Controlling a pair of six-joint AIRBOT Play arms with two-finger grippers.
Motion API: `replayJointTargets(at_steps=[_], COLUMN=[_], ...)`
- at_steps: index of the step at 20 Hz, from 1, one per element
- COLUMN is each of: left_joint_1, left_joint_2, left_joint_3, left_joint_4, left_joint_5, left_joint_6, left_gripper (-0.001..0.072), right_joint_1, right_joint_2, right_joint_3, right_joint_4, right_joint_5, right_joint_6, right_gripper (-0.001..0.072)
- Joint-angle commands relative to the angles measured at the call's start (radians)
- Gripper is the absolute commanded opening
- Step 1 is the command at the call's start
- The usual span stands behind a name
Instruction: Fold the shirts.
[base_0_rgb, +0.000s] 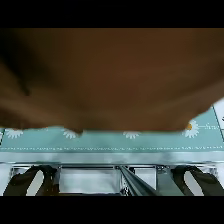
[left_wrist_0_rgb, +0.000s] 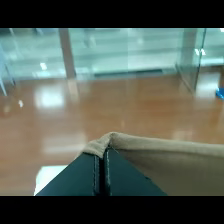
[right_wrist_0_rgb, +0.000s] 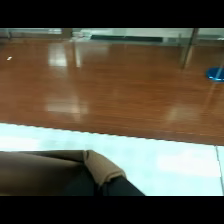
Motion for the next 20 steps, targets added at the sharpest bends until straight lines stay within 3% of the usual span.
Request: replayJointTargets(at_steps=[1,5,8,10,13,17,20], left_joint_1=[-0.176,-0.262,-0.262,-0.262,-0.262,-0.262,-0.262], left_joint_2=[0.064,0.053,-0.005,-0.070,-0.208,-0.484,-0.697], left_joint_3=[0.002,-0.161,-0.386,-0.548,-0.721,-0.710,-0.622], left_joint_4=[0.214,0.274,0.270,0.270,0.270,0.258,0.239], left_joint_5=[-0.079,-0.119,-0.100,-0.003,0.259,0.484,0.552], left_joint_6=[-0.033,-0.048,-0.047,-0.054,-0.133,-0.222,-0.271], left_gripper=[0.0022,0.0023,0.0023,0.0023,0.0024,0.0024,0.0024], right_joint_1=[0.001,0.000,0.001,0.001,0.001,0.000,0.001], right_joint_2=[0.071,0.071,0.071,0.065,-0.043,-0.366,-0.631], right_joint_3=[-0.001,-0.106,-0.339,-0.539,-0.742,-0.748,-0.649], right_joint_4=[-0.066,-0.064,-0.050,-0.032,-0.032,0.009,0.105], right_joint_5=[0.093,0.147,0.093,-0.013,-0.178,-0.345,-0.422], right_joint_6=[0.030,0.037,0.029,0.009,-0.029,-0.061,-0.087], right_gripper=[0.0040,0.0040,0.0040,0.0041,0.0040,0.0040,0.0041])
